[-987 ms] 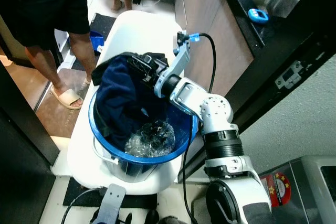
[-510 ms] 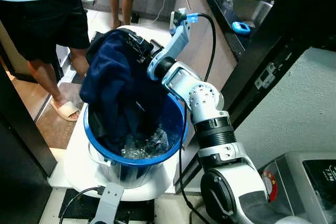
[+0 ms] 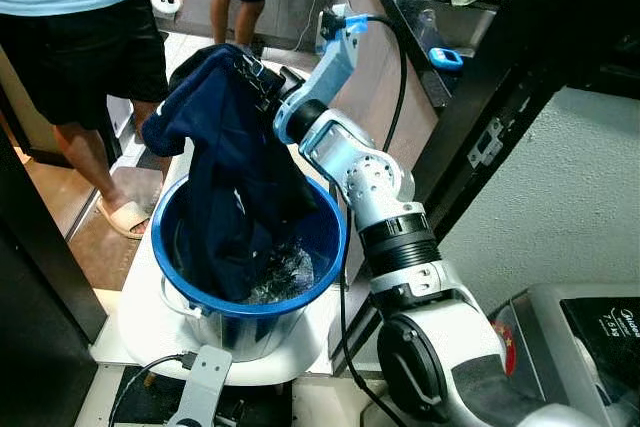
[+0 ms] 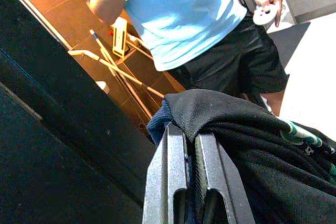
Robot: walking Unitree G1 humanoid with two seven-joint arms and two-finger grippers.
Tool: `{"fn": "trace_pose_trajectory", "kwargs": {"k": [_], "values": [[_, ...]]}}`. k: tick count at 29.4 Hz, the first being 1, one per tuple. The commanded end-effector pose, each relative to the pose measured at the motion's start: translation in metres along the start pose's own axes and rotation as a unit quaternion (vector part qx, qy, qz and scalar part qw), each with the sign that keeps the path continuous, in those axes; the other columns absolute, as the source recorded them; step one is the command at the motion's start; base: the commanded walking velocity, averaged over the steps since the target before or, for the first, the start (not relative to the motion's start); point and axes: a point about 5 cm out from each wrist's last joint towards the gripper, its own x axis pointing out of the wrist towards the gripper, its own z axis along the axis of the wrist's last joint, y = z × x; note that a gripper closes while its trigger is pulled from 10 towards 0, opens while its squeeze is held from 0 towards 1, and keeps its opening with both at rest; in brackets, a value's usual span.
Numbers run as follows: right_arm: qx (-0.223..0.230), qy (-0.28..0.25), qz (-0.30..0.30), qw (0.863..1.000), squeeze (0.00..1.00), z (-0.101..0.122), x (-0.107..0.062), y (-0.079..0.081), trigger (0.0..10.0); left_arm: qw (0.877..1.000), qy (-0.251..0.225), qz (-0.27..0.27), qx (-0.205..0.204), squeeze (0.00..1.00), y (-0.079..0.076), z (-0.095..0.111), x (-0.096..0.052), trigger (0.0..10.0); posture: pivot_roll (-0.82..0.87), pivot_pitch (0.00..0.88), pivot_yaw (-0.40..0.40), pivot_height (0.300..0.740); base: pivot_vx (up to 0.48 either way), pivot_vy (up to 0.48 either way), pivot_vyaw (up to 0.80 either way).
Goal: Clothes washing
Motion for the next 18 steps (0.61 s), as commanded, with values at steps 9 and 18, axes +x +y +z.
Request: {"fn": "trace_pose_trajectory", "kwargs": {"k": [9, 18], "values": [[-0.135, 0.004, -0.01, 0.991, 0.0, -0.001, 0.004, 0.003, 0.0, 1.0, 0.01, 0.001, 0.001, 0.0, 0.001, -0.004, -0.001, 10.0, 0.23, 0.0, -0.143, 0.74, 0.0, 0.0, 0.0], [-0.131, -0.021, -0.049, 0.99, 0.0, 0.017, 0.002, -0.013, 0.0, 1.0, 0.013, -0.005, 0.004, 0.0, -0.002, -0.004, 0.0, 10.0, 0.22, 0.0, -0.138, 0.74, 0.0, 0.0, 0.0]]}}
